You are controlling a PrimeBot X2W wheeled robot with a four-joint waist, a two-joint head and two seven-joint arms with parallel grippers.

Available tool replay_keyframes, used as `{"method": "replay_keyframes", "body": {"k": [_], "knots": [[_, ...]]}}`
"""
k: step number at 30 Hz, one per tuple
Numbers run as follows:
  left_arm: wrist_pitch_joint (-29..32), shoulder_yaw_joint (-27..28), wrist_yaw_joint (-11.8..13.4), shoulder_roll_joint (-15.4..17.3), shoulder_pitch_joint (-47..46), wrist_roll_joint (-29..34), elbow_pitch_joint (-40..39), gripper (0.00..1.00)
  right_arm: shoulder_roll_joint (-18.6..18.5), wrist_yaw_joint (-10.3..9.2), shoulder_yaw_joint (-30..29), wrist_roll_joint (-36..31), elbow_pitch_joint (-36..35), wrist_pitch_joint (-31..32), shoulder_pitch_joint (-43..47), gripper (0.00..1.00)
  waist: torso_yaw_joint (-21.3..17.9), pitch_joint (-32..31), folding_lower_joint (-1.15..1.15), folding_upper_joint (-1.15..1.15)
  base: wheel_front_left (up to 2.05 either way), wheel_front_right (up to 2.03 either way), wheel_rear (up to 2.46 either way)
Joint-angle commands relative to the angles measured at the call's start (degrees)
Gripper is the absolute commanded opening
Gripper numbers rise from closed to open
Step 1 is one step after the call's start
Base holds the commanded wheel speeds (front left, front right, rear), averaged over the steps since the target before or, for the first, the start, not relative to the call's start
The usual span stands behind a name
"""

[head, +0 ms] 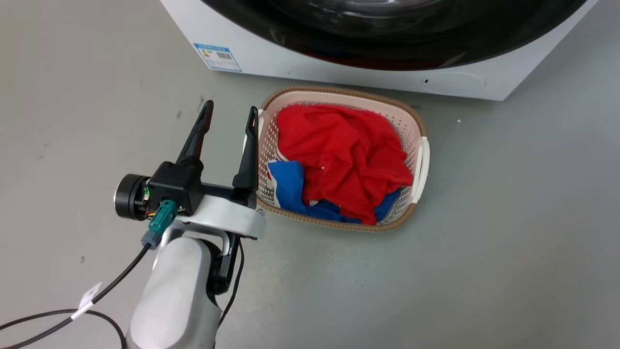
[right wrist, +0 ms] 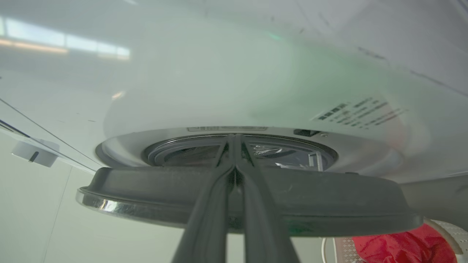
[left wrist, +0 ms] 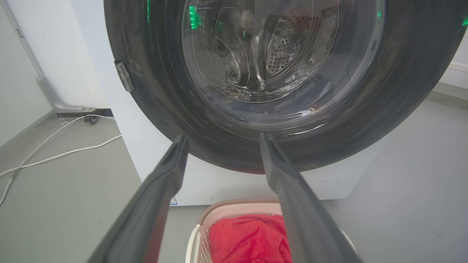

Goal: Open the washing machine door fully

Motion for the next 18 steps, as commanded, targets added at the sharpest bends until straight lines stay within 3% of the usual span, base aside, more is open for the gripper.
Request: {"method": "replay_keyframes", "body": {"k": [1,9,18], "knots": [[-0.1,-0.1,0.2,-0.1,-1.0,0.3,-0.2,1.0,0.2,0.03,0.6,-1.0,0.7,0.7,-1.5,0.0,0.5,1.0,-0.01,0.0,0.0,0.0,0.0],[-0.1,-0.3,0.4,-0.5,-1.9,-0.2,-0.6,1.0,1.1,0.03,3.0,-5.1,3.1,4.5,-5.3,0.0,1.3,2.7,-0.01,0.0,0.0,0.0,0.0],[-0.1,-0.8,0.6,-0.7,-1.7,-0.4,0.0,1.0,1.0,0.03,3.3,-6.5,4.1,9.4,-3.6,0.0,1.3,2.0,-0.01,0.0,0.0,0.0,0.0]]}}
